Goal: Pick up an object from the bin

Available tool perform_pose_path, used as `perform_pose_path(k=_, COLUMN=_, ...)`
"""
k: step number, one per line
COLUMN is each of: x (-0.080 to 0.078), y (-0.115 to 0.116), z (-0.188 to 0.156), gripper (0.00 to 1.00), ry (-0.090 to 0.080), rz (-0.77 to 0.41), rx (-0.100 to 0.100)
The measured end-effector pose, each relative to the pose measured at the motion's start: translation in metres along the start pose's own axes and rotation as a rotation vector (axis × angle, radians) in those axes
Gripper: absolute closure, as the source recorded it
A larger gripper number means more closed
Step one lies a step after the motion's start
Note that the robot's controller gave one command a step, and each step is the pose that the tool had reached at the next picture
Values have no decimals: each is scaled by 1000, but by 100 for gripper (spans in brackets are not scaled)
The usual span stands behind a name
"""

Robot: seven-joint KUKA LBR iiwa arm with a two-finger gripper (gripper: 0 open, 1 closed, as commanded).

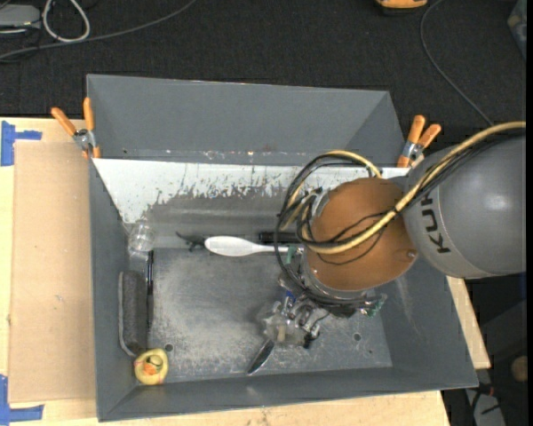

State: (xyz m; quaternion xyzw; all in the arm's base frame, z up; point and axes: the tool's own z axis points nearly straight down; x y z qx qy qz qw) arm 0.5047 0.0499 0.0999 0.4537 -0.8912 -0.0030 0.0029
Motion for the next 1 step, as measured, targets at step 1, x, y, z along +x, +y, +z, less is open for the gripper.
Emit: perform_pose_path(k=1, x=-1, y=1, z=-7, gripper=100, ry=0, rz=3, rx=-1)
